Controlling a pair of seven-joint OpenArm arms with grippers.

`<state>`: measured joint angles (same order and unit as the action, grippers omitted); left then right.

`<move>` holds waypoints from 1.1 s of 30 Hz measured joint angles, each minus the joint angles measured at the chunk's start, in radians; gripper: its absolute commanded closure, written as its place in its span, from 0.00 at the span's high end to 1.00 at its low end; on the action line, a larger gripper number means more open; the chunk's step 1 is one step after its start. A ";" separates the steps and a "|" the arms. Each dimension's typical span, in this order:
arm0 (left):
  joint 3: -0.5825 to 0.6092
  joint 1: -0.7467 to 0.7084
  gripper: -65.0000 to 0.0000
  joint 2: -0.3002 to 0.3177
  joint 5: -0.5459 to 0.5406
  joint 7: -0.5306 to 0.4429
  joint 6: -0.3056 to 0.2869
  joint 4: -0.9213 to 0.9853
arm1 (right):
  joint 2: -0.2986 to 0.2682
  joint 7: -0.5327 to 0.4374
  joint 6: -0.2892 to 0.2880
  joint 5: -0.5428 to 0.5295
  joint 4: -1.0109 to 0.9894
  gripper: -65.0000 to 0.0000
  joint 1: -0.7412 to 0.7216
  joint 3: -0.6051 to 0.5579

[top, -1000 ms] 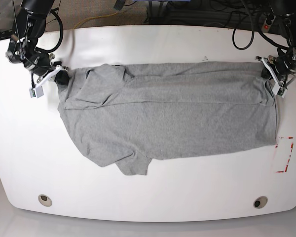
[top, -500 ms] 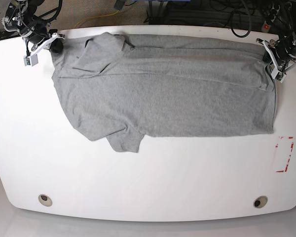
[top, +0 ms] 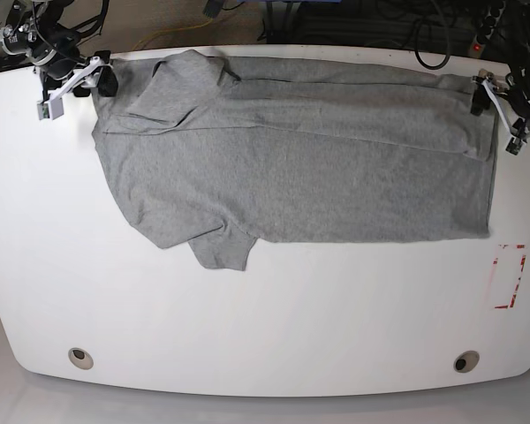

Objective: Fold the T-shirt properly
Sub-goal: 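Drag the shirt with both grippers toward the robot to reposition it, then move both grippers to the shirt hem and grasp its corners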

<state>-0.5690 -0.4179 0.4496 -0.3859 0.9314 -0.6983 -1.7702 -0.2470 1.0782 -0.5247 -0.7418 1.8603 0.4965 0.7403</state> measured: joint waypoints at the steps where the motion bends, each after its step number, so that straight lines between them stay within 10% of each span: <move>1: -0.012 0.004 0.79 0.003 -0.035 -0.002 0.002 -0.014 | -0.006 0.000 0.001 0.005 0.010 0.57 -0.017 0.005; 8: -0.050 0.058 0.79 0.022 -0.139 0.014 0.001 -0.026 | -0.036 0.050 0.001 0.004 -0.055 0.57 -0.208 -0.035; 20: 0.004 0.250 0.79 -0.027 0.036 0.005 -0.001 0.024 | -0.098 0.045 -0.027 0.251 -0.388 0.56 -0.645 -0.284; 33: 0.005 0.386 0.79 -0.143 0.262 0.002 -0.002 0.052 | -0.096 -0.222 -0.168 0.503 -0.853 0.56 -0.914 -0.459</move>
<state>-0.5636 -0.0319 0.3069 -0.1234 0.9337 -0.7006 -1.7180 -0.3431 0.8566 -0.6930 -0.2390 1.0069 -0.4171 0.2813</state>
